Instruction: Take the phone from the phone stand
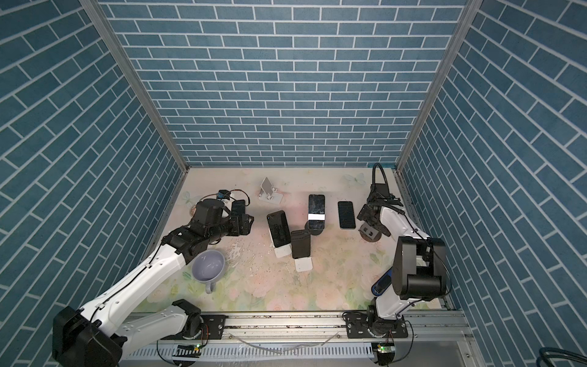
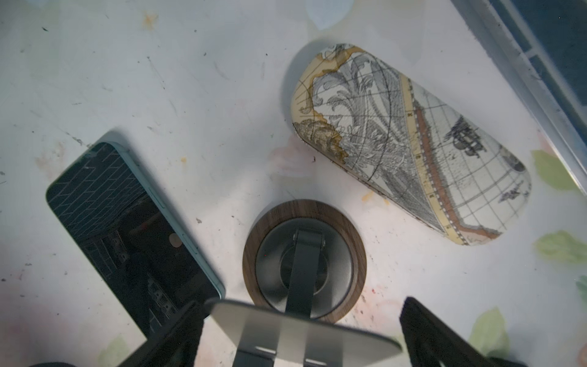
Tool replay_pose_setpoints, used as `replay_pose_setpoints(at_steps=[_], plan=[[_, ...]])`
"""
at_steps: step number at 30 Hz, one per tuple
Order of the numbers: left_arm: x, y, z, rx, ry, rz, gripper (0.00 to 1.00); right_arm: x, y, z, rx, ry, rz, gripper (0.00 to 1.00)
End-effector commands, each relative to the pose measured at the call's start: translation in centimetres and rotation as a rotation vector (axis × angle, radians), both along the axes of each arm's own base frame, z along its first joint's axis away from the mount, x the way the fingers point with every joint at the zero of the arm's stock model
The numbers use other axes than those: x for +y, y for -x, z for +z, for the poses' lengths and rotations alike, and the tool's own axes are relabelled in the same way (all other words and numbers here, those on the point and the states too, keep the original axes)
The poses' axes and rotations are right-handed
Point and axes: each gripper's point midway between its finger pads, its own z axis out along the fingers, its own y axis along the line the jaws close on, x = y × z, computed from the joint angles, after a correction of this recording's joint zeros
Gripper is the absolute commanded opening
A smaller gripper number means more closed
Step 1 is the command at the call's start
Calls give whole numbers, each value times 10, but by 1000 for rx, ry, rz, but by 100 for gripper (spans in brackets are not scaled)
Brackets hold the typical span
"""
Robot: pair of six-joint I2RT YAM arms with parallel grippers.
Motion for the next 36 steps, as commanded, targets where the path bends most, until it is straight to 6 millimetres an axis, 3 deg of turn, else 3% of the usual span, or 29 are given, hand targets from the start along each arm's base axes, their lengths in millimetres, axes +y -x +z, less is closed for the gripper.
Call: replay_pose_setpoints(at_steps=[1, 13, 36], plan=[[2, 4, 13, -13, 8, -4, 100, -4, 14, 21, -16, 22, 0, 99], [3, 21, 11, 32, 23, -24, 100, 1, 53, 68, -74, 39, 61, 99], [5, 16, -18, 74, 8, 15, 100, 122, 110, 99, -283, -170, 555, 99]])
